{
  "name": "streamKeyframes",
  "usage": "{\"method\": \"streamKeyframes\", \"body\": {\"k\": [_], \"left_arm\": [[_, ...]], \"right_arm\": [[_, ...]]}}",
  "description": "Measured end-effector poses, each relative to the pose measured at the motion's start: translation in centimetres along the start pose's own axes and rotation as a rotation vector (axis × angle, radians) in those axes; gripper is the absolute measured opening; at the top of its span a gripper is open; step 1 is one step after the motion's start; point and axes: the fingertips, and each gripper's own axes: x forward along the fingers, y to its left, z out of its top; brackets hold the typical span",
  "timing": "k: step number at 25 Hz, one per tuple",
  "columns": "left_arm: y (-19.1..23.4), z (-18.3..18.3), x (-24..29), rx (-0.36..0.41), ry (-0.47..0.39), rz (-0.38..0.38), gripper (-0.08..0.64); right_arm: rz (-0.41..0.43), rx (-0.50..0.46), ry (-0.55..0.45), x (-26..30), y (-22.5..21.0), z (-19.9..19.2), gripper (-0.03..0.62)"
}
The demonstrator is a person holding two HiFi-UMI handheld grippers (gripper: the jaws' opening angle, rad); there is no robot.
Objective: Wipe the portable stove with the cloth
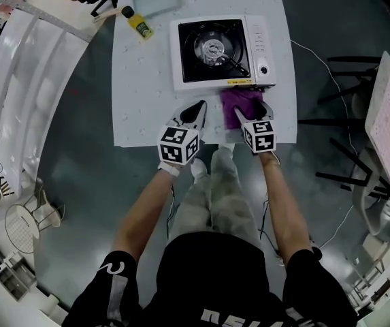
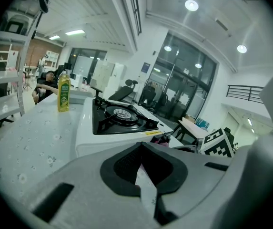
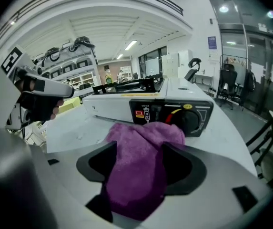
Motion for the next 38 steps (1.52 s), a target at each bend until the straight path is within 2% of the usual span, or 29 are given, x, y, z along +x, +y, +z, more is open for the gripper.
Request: {"method": "streamKeyframes", "body": {"k": [4,11,13,16,25,30,38], "left_arm": [[0.2,0.2,0.1,-0.013,-0.012,0.007,0.006],[0.0,0.1,0.2,-0.031,-0.018,0.007,0.006],[-0.2,0.0,0.1,-0.034,-0.018,0.007,0.006],[-0.4,-0.2,0.0,-0.036,-0.018,0.006,0.006],[0.0,0.4,-1.2,-0.043,-0.035,0.02,0.006],[0.1,2.9,-1.9,-0.025,-0.059,0.027,0.006],[-0.7,11.3,-3.2,-0.039,-0.171,0.105,0.006]], "right_arm": [[-0.016,-0.027,0.038,0.7,0.1,-0.3,0.264],[-0.013,-0.01,0.05,0.7,0.4,-0.5,0.26],[0.003,-0.012,0.058,0.6,0.9,-0.5,0.222],[0.027,-0.015,0.068,0.6,1.8,-0.7,0.121],[-0.006,0.065,0.03,-0.6,2.1,-0.3,0.092],[-0.019,0.094,-0.026,-2.9,2.3,2.6,0.091],[-0.062,0.123,-0.166,-9.0,-0.2,11.1,0.091]]}}
